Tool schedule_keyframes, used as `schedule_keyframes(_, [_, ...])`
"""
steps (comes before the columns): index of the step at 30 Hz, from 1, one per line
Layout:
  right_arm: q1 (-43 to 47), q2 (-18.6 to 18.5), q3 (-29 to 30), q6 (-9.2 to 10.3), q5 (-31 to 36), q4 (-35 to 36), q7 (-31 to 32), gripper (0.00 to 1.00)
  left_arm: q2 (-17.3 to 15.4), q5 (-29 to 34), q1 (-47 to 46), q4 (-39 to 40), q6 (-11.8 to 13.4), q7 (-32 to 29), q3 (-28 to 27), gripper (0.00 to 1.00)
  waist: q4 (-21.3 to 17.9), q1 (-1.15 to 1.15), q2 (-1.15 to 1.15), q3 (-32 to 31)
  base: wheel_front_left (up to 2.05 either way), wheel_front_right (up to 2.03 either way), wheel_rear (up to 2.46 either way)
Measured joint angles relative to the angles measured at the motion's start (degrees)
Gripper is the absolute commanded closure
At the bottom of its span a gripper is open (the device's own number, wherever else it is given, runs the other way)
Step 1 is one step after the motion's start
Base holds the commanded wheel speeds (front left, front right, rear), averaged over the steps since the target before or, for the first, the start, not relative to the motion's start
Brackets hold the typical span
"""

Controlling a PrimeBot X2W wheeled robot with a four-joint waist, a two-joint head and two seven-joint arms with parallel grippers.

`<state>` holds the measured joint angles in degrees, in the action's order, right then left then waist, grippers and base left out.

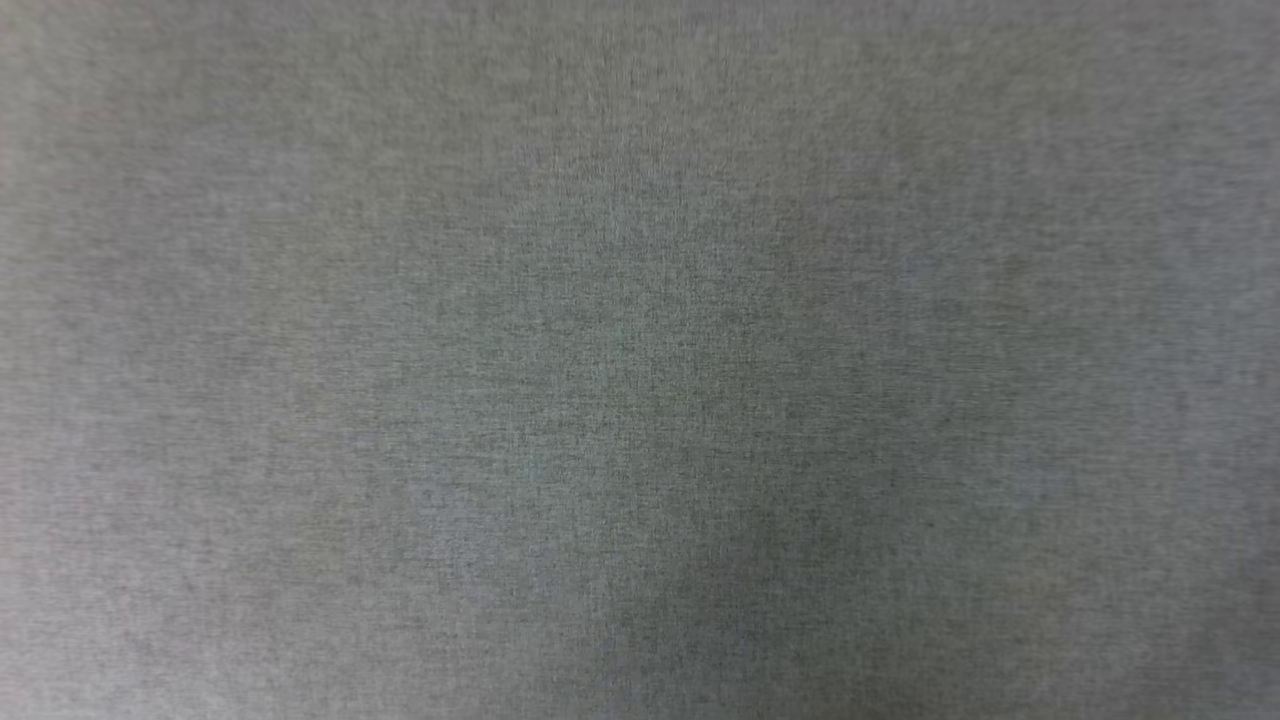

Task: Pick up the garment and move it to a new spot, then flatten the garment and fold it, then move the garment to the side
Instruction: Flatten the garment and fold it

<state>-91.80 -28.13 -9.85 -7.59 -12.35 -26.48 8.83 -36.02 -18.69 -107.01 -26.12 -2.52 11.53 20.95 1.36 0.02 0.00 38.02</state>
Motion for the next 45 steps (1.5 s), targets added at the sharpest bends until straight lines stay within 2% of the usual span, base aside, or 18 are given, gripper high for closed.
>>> schedule_keyframes(6, [-7.1,3.0,0.7,0.00,4.3,-11.5,-5.6,1.00,4.4,1.3,-5.6,-11.3,0.0,2.9,0.8,1.00,0.5,0.00,0.00,3.7,0.00,0.00,0.00])
schedule_keyframes(9, [-8.0,4.4,1.5,0.00,5.5,-15.9,-8.4,1.00,6.0,1.3,-5.4,-13.3,-0.1,3.4,0.6,1.00,0.9,-0.01,0.00,4.8,0.00,0.00,0.00])
schedule_keyframes(11, [-7.5,5.2,1.5,0.00,6.0,-18.6,-10.0,1.00,6.9,1.6,-3.3,-11.6,-0.5,3.4,0.0,1.00,1.2,0.00,0.00,5.2,0.00,0.00,0.00])
schedule_keyframes(22, [4.6,7.1,0.6,0.03,6.8,-29.7,-17.1,1.00,13.3,3.6,22.8,-2.3,-1.5,3.5,-3.7,1.00,1.7,-0.01,0.00,1.0,0.00,0.00,0.00])
schedule_keyframes(32, [20.4,9.5,-1.6,0.04,3.8,-36.8,-20.9,1.00,18.6,5.5,48.8,2.5,-2.2,3.5,-6.2,1.00,2.4,-0.03,0.00,-8.0,0.00,0.00,0.00])
schedule_keyframes(36, [26.0,10.4,-3.8,0.04,1.2,-37.6,-21.9,1.00,19.6,6.0,58.2,3.0,-3.3,3.5,-6.0,1.00,2.8,-0.03,0.00,-12.5,0.00,0.00,0.00])
schedule_keyframes(45, [39.5,10.9,-9.7,0.04,-6.9,-36.4,-21.4,1.00,18.8,5.3,74.8,0.4,-4.5,3.5,-2.0,1.00,3.7,-0.04,0.00,-21.6,0.00,0.00,0.00])
